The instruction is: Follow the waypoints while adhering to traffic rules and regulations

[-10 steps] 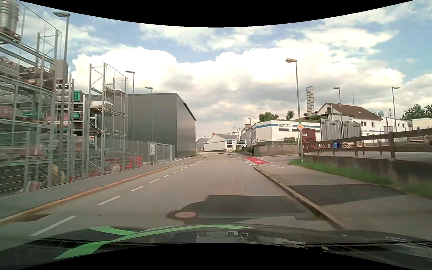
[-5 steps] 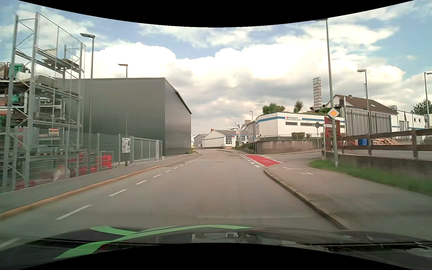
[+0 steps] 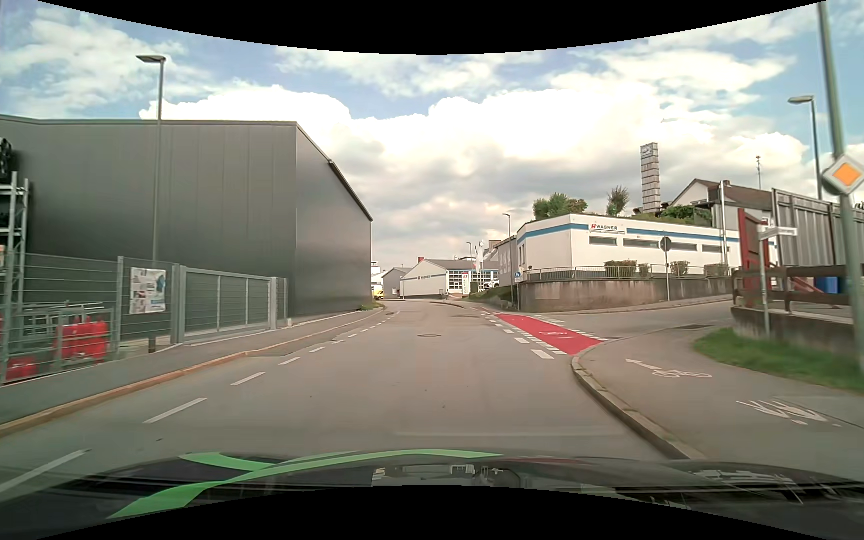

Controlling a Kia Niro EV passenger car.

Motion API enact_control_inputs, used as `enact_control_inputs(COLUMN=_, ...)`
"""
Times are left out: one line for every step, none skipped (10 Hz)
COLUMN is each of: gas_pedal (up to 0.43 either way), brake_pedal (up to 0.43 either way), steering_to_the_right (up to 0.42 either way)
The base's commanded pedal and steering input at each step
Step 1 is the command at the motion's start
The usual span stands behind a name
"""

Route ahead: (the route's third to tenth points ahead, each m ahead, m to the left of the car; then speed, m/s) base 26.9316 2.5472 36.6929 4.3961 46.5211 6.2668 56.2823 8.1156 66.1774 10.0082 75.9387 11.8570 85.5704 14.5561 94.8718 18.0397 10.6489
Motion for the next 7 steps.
enact_control_inputs(gas_pedal=0.039, brake_pedal=0.0, steering_to_the_right=0.001)
enact_control_inputs(gas_pedal=0.02, brake_pedal=0.0, steering_to_the_right=0.001)
enact_control_inputs(gas_pedal=0.02, brake_pedal=0.0, steering_to_the_right=0.001)
enact_control_inputs(gas_pedal=0.02, brake_pedal=0.0, steering_to_the_right=0.001)
enact_control_inputs(gas_pedal=0.02, brake_pedal=0.0, steering_to_the_right=0.001)
enact_control_inputs(gas_pedal=0.028, brake_pedal=0.0, steering_to_the_right=0.0)
enact_control_inputs(gas_pedal=0.039, brake_pedal=0.0, steering_to_the_right=0.0)
